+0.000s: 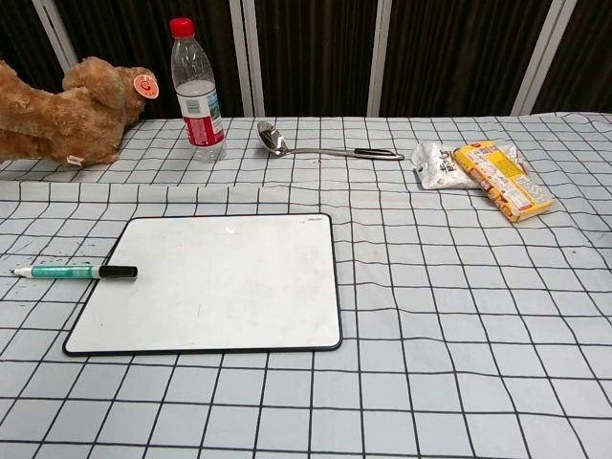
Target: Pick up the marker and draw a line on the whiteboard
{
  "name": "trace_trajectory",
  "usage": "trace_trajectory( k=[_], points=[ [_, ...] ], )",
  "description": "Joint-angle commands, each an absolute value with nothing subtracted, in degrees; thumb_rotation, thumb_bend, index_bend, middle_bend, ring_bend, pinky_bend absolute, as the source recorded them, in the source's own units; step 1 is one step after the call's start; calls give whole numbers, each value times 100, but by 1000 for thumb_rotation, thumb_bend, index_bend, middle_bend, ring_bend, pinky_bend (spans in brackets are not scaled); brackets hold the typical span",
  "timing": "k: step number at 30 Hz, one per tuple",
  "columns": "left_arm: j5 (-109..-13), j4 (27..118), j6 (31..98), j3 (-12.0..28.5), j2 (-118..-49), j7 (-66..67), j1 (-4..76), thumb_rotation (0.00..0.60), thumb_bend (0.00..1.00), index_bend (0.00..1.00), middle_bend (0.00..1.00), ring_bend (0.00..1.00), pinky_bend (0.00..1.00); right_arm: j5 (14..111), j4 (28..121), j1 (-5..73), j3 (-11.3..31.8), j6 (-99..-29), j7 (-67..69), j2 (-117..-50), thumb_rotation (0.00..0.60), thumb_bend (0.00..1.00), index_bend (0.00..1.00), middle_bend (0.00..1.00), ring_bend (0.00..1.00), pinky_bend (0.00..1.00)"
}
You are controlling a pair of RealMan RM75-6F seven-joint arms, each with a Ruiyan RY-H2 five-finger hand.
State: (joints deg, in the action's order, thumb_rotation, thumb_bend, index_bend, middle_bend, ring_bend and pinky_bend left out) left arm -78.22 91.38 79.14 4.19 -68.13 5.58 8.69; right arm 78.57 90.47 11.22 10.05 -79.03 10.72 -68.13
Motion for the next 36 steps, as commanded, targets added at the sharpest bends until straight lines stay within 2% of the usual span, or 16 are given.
trace_trajectory(
  k=[1,9,16,21,24,27,30,36],
  points=[
    [-7823,9140,7913,421,-6812,561,872,600,37,0,0,0,0,7858,9043,1120,1005,-7908,1074,-6816,600,210,0,0,0,0],
    [-7863,9157,7923,399,-6801,574,868,600,37,0,0,0,0,7874,9041,1092,1008,-7976,1078,-6822,600,210,0,0,0,0],
    [-7827,9222,7663,374,-6778,627,983,600,37,8,0,0,0,7828,9027,1096,1023,-7954,1066,-6828,600,209,0,0,0,0],
    [-7735,9267,7242,465,-6808,900,1290,600,78,162,0,0,0,7818,9035,1087,1034,-7974,1060,-6826,600,209,0,0,0,0],
    [-7587,9223,6956,565,-6926,1080,1508,600,156,298,0,0,0,7823,9036,1084,1031,-7979,1055,-6827,600,209,0,0,0,0],
    [-7322,9088,6601,699,-7173,1311,1779,600,219,389,0,0,0,7812,9030,1080,1034,-7977,1072,-6826,600,209,0,0,0,0],
    [-7121,8939,6353,771,-7414,1539,1982,600,264,436,0,0,0,7810,9024,1079,1043,-7982,1096,-6824,600,209,0,0,0,0],
    [-6860,8528,6043,818,-7932,2013,2300,600,297,454,0,0,0,7817,9016,1076,1040,-7978,1125,-6820,600,210,0,0,0,0]
  ],
)
